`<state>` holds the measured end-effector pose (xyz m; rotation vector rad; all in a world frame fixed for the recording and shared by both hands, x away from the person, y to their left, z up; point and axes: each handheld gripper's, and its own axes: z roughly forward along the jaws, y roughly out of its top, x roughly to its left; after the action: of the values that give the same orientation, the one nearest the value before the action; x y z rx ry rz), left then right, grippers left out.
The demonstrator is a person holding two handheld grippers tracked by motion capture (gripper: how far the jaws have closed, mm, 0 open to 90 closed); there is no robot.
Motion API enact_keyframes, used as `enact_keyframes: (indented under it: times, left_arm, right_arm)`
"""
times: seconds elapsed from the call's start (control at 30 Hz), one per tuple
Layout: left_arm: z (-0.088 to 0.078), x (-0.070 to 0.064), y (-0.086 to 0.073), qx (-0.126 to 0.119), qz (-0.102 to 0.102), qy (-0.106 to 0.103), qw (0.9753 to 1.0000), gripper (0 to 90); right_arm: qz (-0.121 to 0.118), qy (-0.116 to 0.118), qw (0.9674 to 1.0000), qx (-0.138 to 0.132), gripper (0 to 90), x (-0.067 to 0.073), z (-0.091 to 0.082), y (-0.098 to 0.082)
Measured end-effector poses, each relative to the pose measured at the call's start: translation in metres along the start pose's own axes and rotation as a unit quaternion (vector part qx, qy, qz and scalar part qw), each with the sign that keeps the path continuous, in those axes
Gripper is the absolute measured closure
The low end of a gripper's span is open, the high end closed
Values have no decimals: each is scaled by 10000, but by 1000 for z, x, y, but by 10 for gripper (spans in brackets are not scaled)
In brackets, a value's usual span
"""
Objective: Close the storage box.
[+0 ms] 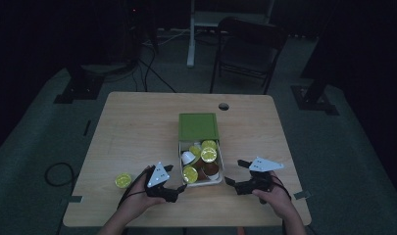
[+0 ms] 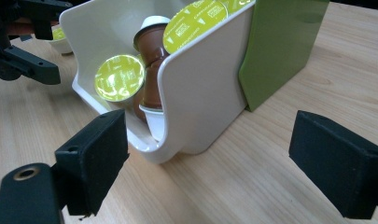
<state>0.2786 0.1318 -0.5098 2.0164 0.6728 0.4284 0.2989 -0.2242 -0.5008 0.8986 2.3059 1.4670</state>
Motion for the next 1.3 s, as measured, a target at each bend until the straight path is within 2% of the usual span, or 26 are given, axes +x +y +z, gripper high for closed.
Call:
enact_keyframes:
  times: [0.17, 0.33, 0.63, 0.87, 0.97, 1.3]
  left_arm:
    - [1, 1, 2, 5, 15, 4, 10000, 150]
    - [1, 3, 5, 10, 70, 18, 10000, 150]
    - [5, 8, 9, 8, 75, 36, 10000, 150]
    - [5, 11, 10, -16, 63, 151, 9999, 150]
    - [5, 13, 11, -21, 95, 215, 9997, 150]
    - [6, 17, 13, -14, 50, 177, 9998, 149]
  right_arm:
    - [-30, 29, 10000, 18, 115, 0, 4, 1]
    - [38, 68, 9999, 94, 115, -2, 12, 1]
    - [160, 78, 9998, 21, 115, -7, 17, 4]
    - [186, 21, 9998, 25, 115, -9, 22, 5]
    - [109, -14, 9999, 70, 115, -10, 24, 4]
    - [166, -57, 9998, 55, 115, -12, 25, 4]
